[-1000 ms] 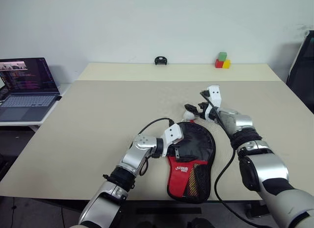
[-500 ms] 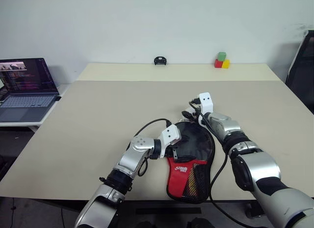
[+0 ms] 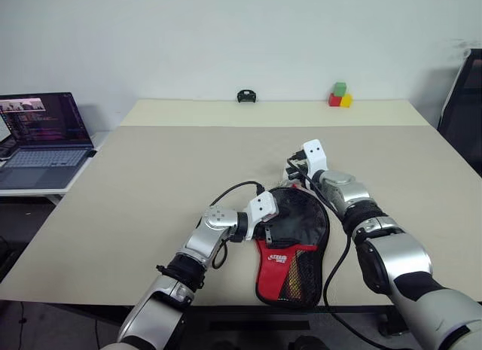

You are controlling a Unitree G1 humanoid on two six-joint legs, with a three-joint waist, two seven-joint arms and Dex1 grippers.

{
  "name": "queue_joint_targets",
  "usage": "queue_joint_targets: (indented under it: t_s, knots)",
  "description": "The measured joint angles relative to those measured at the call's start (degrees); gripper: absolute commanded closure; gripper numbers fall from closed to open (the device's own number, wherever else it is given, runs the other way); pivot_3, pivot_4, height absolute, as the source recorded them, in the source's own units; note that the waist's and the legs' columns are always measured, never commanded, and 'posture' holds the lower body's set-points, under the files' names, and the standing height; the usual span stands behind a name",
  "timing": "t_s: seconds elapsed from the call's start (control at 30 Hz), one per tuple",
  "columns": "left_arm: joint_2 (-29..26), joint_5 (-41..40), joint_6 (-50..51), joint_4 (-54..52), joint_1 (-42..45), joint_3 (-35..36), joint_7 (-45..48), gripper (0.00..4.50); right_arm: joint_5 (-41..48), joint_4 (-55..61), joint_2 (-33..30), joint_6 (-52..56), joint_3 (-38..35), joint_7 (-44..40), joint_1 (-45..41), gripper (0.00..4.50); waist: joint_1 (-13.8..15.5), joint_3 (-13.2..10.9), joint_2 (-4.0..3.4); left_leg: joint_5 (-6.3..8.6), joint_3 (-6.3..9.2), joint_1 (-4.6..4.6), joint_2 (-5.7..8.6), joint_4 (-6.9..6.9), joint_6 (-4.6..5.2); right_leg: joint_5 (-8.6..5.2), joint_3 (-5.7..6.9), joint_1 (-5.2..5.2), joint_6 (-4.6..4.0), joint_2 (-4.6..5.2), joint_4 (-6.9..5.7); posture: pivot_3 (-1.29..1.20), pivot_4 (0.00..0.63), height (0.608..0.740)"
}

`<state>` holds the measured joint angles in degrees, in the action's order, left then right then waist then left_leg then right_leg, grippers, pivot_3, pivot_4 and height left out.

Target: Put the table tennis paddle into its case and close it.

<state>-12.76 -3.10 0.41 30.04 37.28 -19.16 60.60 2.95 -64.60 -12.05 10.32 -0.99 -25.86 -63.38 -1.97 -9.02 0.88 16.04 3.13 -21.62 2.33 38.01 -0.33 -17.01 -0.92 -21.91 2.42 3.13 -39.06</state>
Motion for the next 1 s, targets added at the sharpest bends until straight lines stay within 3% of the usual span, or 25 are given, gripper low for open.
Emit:
queue_joint_targets:
  t_s: [0.33, 0.6, 1.0]
  knots:
    - [0.8, 0.11, -1.17, 2.31, 0.84, -0.29, 0.03, 0.0, -0.44, 8.67, -4.65, 2.88, 0.09, -0.91, 3.54, 4.14, 0.1, 0.01, -0.02, 0.01, 0.05, 0.22, 0.0, -0.01, 0.01, 0.0, 0.04, 0.3, 0.0, 0.0, 0.04, 0.0, 0.15, 0.74]
    - [1.57, 1.26, -3.19, 5.93, 2.74, -1.18, -0.02, 0.0, 0.3, 26.63, -8.51, 14.05, 0.11, -2.8, 13.49, 4.14, 0.37, 0.03, -0.02, 0.02, 0.1, 0.67, 0.01, -0.02, 0.03, -0.01, 0.07, 0.81, 0.02, 0.0, 0.09, 0.0, 0.15, 0.74]
    - [3.23, 1.81, -4.67, 8.95, 3.97, -1.77, 0.06, 0.0, 6.31, 57.29, -19.74, 36.76, -3.09, -5.92, 29.71, 4.15, 1.5, 0.07, 0.01, 0.01, 0.18, 0.7, 0.04, -0.05, 0.07, -0.01, 0.16, 1.0, 0.07, 0.02, 0.3, 0.0, 0.15, 0.74]
